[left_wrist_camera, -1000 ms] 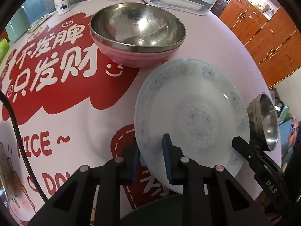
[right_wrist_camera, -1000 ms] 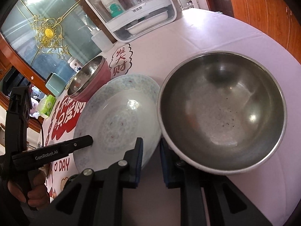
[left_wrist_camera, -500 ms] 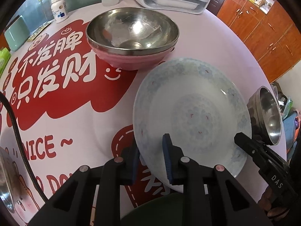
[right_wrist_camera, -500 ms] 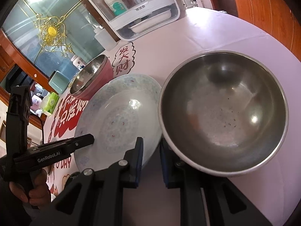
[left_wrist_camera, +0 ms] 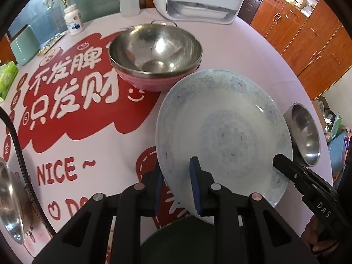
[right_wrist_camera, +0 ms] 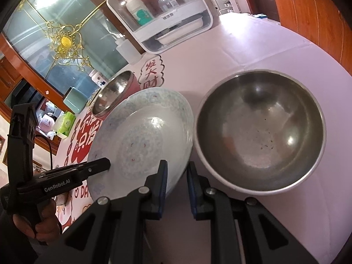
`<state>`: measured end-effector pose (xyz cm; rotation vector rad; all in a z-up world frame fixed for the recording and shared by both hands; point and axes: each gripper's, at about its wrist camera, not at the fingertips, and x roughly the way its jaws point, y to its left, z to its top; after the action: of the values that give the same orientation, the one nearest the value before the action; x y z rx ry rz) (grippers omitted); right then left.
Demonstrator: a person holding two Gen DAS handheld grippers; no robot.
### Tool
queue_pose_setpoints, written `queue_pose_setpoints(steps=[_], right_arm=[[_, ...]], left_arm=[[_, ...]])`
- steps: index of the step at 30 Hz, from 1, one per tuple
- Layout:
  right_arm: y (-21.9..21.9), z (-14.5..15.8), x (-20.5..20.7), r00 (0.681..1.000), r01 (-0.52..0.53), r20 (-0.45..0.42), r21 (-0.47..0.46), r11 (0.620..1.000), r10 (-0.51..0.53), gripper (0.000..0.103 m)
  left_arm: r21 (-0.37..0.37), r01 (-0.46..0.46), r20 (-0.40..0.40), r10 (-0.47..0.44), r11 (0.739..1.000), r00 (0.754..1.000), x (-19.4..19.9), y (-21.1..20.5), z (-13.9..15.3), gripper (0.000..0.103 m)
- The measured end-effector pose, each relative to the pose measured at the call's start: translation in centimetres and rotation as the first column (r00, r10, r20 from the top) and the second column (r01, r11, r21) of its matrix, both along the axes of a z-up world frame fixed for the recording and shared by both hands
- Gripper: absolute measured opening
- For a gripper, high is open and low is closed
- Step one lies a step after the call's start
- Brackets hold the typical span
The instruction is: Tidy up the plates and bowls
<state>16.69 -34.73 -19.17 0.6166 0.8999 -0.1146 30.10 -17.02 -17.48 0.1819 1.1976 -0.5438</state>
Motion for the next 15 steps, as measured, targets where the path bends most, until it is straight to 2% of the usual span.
queue_pose_setpoints(steps=[7, 15], right_arm=[[0.6, 2.5, -1.3, 0.999, -0.019, 0.046, -0.012, 1.0, 0.02, 0.017], [2.0, 5.4, -3.7, 0.994, -0.037, 0.102, -0.016, 0.999, 0.039, 0.017]], left_arm=[[-0.014, 0.006, 0.048, -0.005, 1.0, 0.999, -1.8, 1.2, 3.0, 0.021], [-0.039, -0.037, 0.093, 0.041, 0.999, 0.995, -5.3, 3.2, 6.6, 0.021]])
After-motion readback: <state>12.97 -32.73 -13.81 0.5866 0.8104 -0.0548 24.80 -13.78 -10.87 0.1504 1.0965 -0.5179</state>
